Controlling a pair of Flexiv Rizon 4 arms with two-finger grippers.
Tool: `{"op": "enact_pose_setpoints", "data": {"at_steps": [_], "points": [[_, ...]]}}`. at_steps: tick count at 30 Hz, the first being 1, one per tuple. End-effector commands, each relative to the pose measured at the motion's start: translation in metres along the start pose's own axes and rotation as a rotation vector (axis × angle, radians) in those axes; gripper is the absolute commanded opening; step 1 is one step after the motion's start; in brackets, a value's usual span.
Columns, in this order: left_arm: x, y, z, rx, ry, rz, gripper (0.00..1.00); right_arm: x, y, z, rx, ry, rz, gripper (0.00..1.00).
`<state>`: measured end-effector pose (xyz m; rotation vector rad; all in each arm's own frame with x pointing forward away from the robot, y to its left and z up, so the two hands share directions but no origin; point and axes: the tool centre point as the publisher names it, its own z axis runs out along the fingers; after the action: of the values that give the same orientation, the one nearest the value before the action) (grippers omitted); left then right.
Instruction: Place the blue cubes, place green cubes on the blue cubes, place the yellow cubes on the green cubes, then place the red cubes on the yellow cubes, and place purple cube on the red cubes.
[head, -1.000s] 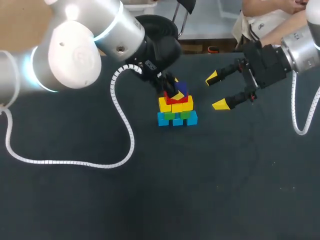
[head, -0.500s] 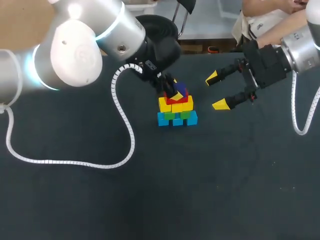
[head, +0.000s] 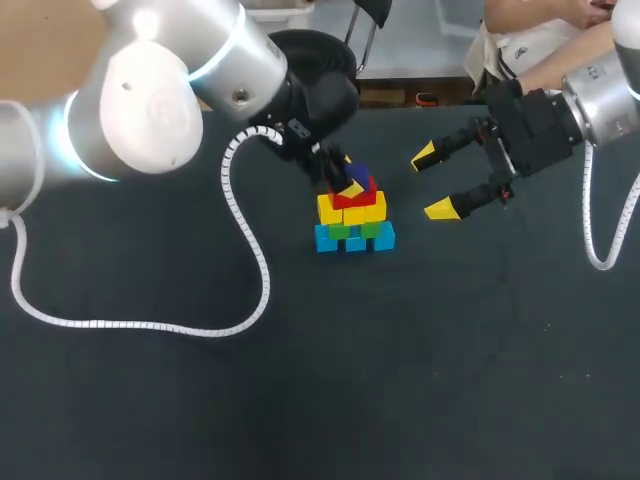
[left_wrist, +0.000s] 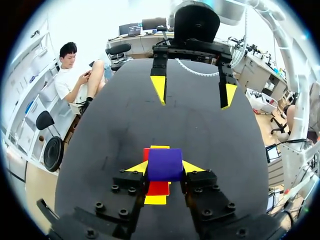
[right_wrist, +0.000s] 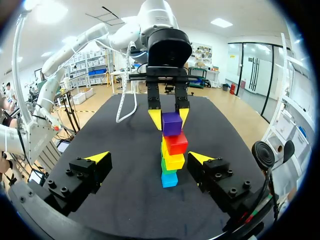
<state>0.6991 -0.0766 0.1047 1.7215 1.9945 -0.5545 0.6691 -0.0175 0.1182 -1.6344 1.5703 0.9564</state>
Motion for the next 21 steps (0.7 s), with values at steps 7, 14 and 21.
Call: {"op": "enact_pose_setpoints", "data": {"at_steps": [7, 14, 21], "points": [[-0.0016, 0.0099, 0.004, 0.002, -0.001, -0.005, 0.0, 0.0001, 0.0005, -0.0002, 0.001, -0.001, -0.001, 1.0], [0.0041, 0.0112, 0.0034, 0.001, 0.003, -0.018, 0.0, 0.0001, 0.0005, -0.0002, 0.001, -0.001, -0.001, 1.0], [0.0028, 0.0102, 0.0007, -0.004, -0.004, -0.022, 0.0, 0.0001, 0.0005, -0.0002, 0.001, -0.001, -0.001, 1.0]]}}
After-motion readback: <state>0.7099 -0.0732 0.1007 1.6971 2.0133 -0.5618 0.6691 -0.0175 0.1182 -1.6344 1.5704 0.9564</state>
